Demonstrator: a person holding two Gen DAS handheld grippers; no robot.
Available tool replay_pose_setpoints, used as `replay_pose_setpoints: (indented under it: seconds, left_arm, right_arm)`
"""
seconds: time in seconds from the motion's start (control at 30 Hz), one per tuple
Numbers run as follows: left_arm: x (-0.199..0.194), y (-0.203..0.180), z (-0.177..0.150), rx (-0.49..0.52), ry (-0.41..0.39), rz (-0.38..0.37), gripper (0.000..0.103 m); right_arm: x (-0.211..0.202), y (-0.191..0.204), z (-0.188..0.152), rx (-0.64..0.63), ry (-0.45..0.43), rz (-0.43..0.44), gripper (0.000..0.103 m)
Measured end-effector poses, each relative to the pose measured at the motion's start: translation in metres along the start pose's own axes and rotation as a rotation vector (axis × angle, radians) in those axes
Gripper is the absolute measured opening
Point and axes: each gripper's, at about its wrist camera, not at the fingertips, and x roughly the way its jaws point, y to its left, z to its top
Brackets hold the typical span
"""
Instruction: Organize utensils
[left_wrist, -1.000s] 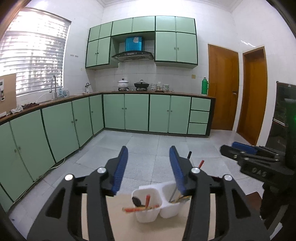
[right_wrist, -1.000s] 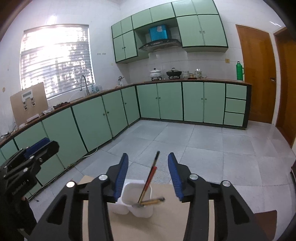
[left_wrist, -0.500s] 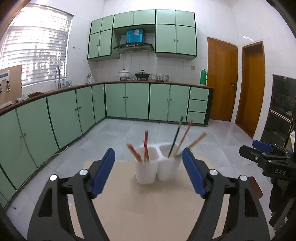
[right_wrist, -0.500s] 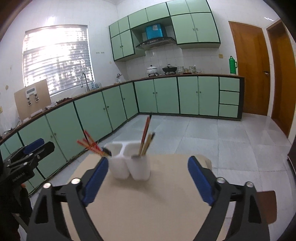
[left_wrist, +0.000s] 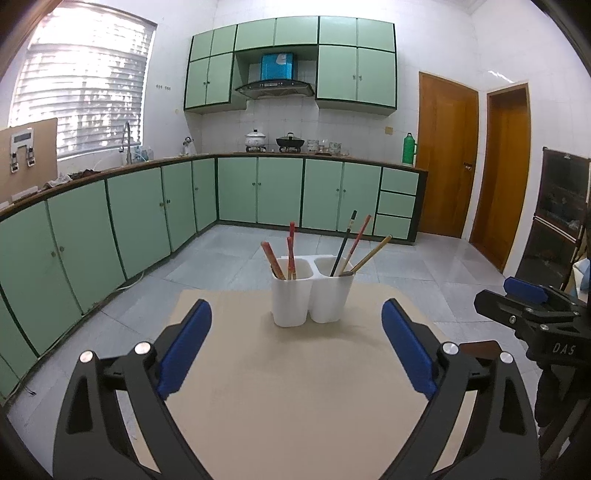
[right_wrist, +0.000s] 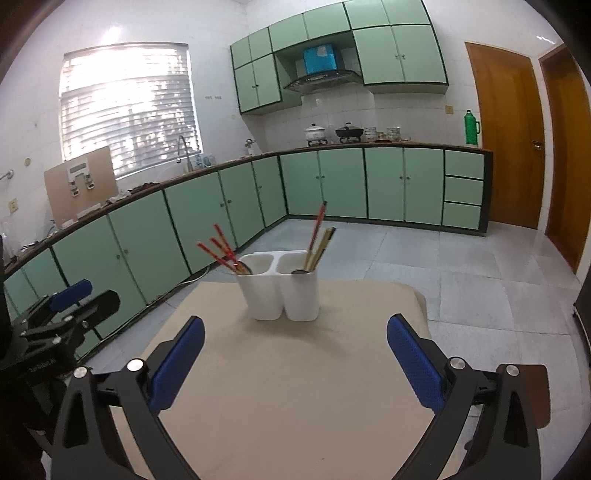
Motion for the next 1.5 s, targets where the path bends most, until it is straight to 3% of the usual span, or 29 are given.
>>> replay_pose_setpoints:
  seconds: [0.37,0.73,1.5]
  left_arm:
    - [-0.039,-0.01,0.01,0.001,-0.044,0.004,0.092]
    - [-0.055,-0.015,0.015,0.013,-0.069,0.002,0.092]
    - [-0.063,-0.015,0.011,0.012,-0.08,0.011,0.092]
  right_arm:
    - [-0.035,0.024,0.008,-0.036,-0.032,0.006,0.097]
    - [-0.053,0.036,0.014,-0.066,-0.058,0.011,0.097]
    - [-0.051,0.045,0.014,-0.092,-0.057,0.013,0.097]
